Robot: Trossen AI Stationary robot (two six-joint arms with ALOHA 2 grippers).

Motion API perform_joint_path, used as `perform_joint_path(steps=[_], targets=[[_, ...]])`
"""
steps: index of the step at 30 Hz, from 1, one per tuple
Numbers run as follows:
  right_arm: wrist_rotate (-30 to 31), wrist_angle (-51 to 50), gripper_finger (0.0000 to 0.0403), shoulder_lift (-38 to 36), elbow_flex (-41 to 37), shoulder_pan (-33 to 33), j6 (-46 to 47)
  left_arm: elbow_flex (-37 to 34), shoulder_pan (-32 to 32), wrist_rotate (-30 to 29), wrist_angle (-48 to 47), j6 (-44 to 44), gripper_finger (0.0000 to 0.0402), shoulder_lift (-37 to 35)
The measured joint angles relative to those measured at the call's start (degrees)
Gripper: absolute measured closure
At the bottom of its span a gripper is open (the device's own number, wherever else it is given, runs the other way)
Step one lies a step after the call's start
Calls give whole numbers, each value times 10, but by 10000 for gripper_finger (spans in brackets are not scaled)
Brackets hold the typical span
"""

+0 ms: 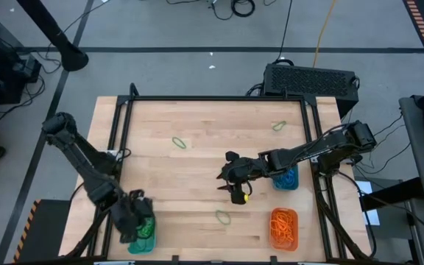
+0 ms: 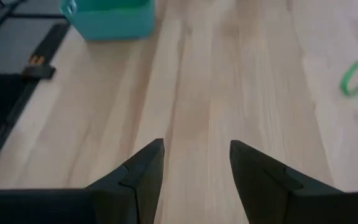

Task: Sort rubber bands into baskets
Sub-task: Put the green rubber band into the green bin

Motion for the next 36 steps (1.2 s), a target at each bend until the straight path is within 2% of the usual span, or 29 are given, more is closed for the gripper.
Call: perform_joint_path(steps=[8, 18, 27, 30, 36], targets=[[0, 30, 227, 4, 0, 4, -20, -48, -88, -58, 76, -121, 402, 2], [0, 31, 227, 4, 0, 7, -20, -58, -101, -61, 134, -136, 400, 48], [0, 31, 227, 4, 0, 7, -20, -58, -101, -60, 146, -137, 332, 55], [0, 30, 227, 4, 0, 7, -20, -58, -100, -48, 145, -153, 309, 55], [0, 29, 227, 4, 0, 7, -20, -58, -81, 31, 147, -150, 289, 55]])
